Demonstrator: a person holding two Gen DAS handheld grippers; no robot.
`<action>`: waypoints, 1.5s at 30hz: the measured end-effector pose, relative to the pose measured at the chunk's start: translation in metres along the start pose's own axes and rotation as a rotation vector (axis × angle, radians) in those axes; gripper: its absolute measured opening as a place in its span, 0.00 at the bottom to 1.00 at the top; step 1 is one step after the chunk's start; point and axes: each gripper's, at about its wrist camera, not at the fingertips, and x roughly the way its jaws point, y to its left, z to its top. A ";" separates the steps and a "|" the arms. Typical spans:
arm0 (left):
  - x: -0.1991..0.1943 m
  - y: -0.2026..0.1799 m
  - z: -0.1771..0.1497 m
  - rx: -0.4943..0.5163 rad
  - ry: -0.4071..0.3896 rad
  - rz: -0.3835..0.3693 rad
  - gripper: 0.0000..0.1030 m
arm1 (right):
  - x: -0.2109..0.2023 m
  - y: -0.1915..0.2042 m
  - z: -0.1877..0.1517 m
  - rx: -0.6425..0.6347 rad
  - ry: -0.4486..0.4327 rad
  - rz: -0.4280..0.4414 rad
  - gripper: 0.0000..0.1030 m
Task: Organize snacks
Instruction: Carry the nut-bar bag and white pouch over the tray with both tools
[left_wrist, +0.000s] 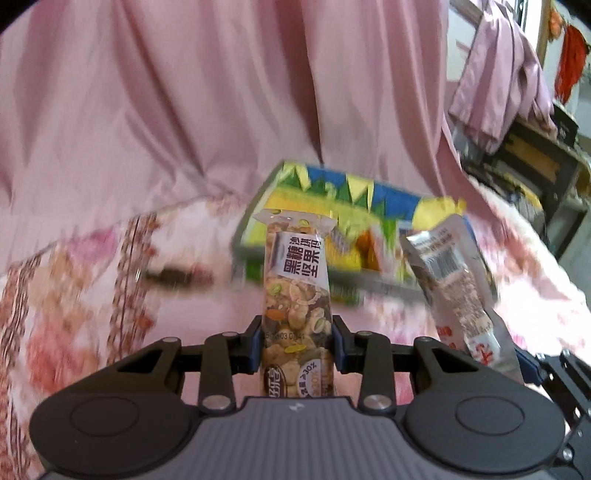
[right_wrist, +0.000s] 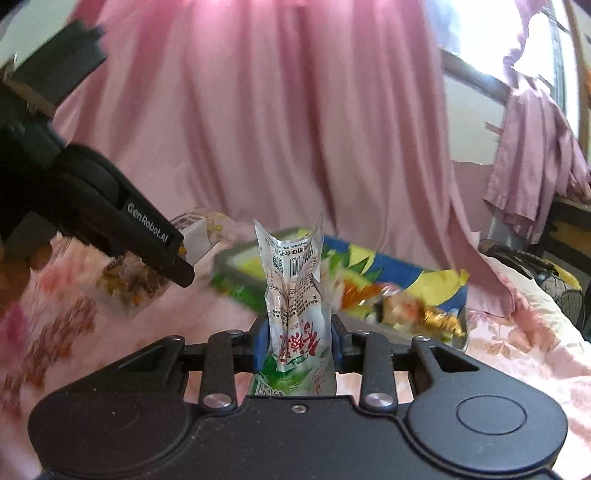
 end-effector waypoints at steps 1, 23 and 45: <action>0.005 -0.003 0.010 -0.002 -0.014 0.008 0.38 | 0.004 -0.006 0.005 0.018 -0.014 -0.004 0.34; 0.170 -0.039 0.101 0.023 0.021 -0.002 0.38 | 0.168 -0.125 0.026 0.323 0.010 -0.007 0.34; 0.195 -0.042 0.087 0.036 0.159 0.050 0.39 | 0.185 -0.114 0.016 0.312 0.080 0.045 0.49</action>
